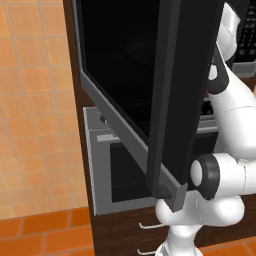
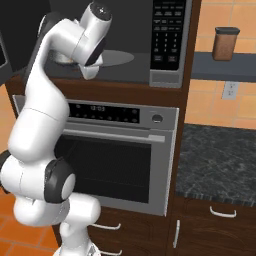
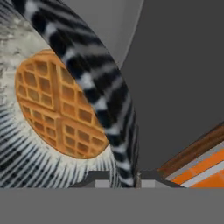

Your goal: Open the microwave, place the bowl with waffle inside the microwave, then close the microwave door and turn it on.

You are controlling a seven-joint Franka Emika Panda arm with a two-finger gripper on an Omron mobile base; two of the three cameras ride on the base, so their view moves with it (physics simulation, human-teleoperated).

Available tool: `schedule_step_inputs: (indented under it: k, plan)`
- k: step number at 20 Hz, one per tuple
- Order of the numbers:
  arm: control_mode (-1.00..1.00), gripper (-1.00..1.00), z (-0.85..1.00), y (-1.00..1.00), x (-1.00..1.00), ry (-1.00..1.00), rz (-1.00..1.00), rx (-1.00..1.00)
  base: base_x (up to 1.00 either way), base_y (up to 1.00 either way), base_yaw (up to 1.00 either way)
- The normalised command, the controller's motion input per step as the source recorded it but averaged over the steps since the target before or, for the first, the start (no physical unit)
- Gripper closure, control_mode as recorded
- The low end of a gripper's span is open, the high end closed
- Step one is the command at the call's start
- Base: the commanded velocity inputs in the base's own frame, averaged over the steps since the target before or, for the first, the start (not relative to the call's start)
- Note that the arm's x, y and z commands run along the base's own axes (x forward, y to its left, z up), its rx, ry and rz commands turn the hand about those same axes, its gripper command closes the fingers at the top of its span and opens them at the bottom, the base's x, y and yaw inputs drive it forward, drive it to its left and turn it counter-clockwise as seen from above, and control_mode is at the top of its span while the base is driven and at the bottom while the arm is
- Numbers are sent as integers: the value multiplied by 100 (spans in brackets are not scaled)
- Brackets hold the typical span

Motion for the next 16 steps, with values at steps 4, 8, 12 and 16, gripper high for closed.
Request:
schedule_step_inputs:
  k: [4, 8, 12, 16]
  plan:
    - [-100, 100, 4, 0, 77, 17, -1, 0, 0, 0, 0]
    - [-100, 100, 0, -2, 28, 8, -2, 4, 0, 0, 0]
    - [-100, 100, -8, -19, 7, 0, -11, 19, 0, 0, 0]
    - [-100, 100, -15, -15, 34, 0, -10, 12, 0, 0, 0]
